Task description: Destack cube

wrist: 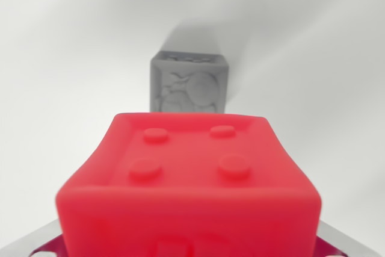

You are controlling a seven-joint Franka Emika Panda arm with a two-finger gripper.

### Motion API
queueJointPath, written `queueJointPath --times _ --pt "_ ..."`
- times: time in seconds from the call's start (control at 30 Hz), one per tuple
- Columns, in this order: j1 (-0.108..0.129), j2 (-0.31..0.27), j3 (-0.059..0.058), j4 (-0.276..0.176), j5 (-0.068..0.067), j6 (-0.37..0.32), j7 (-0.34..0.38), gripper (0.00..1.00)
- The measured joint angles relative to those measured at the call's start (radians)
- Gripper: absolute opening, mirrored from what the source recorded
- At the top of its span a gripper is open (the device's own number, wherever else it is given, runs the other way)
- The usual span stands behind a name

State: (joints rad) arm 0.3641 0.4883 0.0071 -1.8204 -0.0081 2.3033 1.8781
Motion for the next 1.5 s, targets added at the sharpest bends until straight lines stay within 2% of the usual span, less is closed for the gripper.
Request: queueJointPath --times 1.5 --pt "-0.018 -0.102 0.002 -0.23 0.0 0.13 -0.336 0.0"
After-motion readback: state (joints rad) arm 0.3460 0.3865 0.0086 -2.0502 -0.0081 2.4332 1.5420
